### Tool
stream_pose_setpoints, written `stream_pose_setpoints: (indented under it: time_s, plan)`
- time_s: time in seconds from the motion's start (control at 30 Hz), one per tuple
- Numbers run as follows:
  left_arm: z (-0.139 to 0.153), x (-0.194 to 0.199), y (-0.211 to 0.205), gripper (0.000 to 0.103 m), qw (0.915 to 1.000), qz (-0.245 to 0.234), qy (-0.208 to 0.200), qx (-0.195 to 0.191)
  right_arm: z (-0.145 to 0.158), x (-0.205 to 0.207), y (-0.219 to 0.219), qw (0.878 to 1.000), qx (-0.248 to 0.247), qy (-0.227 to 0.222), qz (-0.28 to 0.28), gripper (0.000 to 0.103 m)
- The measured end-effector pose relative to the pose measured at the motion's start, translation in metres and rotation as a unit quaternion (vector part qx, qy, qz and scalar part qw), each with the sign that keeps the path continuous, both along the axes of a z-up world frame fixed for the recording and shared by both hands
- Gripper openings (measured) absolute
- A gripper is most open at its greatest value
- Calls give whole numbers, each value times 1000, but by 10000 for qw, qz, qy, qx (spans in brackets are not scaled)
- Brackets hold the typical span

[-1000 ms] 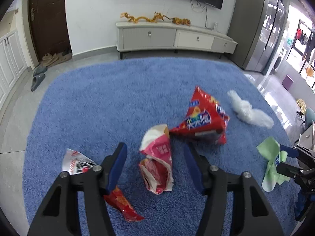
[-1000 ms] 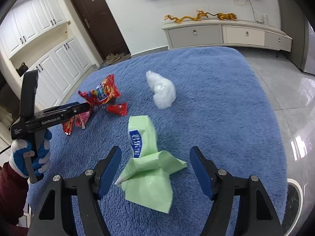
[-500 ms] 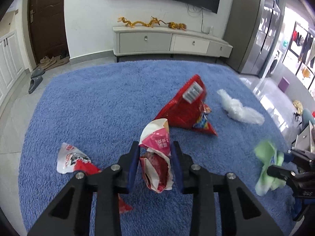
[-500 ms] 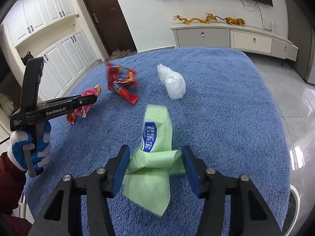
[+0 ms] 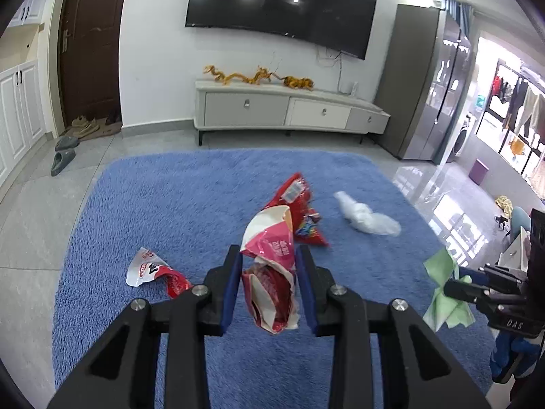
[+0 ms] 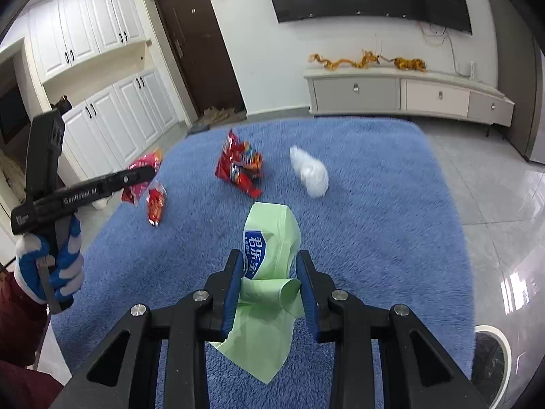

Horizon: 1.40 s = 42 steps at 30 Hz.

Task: Collect trash
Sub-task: 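Carry both items over the round bin and open both tools to drop them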

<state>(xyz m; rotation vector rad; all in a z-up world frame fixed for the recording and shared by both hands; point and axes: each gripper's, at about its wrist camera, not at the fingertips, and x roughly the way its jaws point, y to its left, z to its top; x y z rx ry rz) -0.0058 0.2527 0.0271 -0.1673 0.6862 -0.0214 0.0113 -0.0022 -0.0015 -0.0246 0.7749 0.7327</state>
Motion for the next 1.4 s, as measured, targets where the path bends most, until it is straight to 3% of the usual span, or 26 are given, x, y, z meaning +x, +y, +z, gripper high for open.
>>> stream_pose_setpoints:
  time_s: [0.23,0.5,0.63,0.77,0.87,1.0,1.13,1.2,1.27,1.4]
  plan:
    - [22,-8,-31,31,9990,-339,-274,-51,29,-13,-33,9984,292,-366,-323,30]
    - [30,17,-120,31,9916,-1276,-215,49,31,-11,-114,9883,523,-497,-1343,30]
    - [25,35,-192,31,9795,-2003,-91,170,20,-10,-170,9771,546,-368,-2023,30]
    - [17,46,-258,31,9642,-2635,73,286,-3,-9,-230,9585,592,1,-2788,30]
    - [7,57,-315,31,9488,-3128,245,364,-17,-9,-263,9470,586,195,-3151,30]
    - [-7,69,-369,32,9346,-3508,489,340,-38,-6,-299,9346,567,477,-3480,33]
    - [-21,76,-411,33,9237,-3747,773,202,-56,1,-318,9231,589,719,-3732,42]
    - [-30,81,-429,37,9189,-3833,921,151,-66,0,-329,9177,684,836,-3824,52]
    - [-36,84,-437,53,9170,-3855,1018,69,-73,-2,-338,9137,644,893,-3911,57]
    - [-40,90,-449,55,9160,-3858,1096,20,-82,-9,-349,9086,655,957,-4012,57]
